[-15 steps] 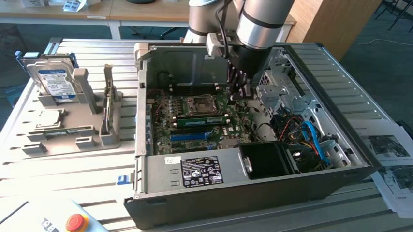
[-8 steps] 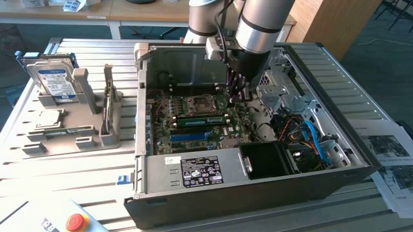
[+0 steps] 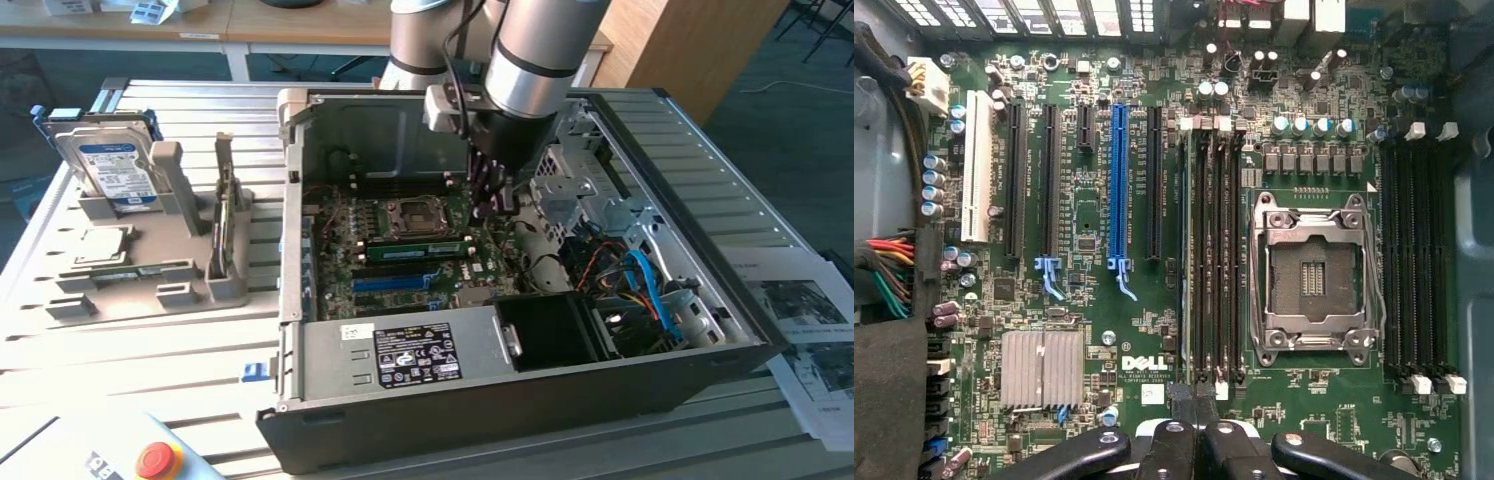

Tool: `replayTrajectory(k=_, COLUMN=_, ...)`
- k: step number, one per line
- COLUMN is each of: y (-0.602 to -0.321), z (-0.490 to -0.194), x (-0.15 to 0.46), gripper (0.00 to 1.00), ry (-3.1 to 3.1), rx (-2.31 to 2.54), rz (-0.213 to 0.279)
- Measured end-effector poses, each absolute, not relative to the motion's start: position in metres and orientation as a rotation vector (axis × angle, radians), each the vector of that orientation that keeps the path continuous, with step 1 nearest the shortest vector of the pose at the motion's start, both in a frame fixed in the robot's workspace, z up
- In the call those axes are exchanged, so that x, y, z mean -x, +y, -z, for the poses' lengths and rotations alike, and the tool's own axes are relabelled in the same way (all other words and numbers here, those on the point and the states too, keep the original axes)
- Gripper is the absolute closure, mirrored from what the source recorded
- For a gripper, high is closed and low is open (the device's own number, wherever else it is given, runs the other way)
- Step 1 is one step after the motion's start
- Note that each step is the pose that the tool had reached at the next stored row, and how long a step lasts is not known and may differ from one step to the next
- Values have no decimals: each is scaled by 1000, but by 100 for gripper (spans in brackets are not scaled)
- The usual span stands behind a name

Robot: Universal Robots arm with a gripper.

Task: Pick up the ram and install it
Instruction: 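Press down the ram until it locks into place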

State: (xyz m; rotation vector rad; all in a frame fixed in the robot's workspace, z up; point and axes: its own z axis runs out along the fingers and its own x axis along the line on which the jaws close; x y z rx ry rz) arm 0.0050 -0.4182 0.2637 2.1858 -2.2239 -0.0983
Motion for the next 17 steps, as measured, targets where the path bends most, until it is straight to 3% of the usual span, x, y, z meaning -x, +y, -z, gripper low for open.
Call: replayTrajectory(k=17, y=-418, z=-246, x=-5, gripper=90, ry=-2224, rx=-2186, rz=98)
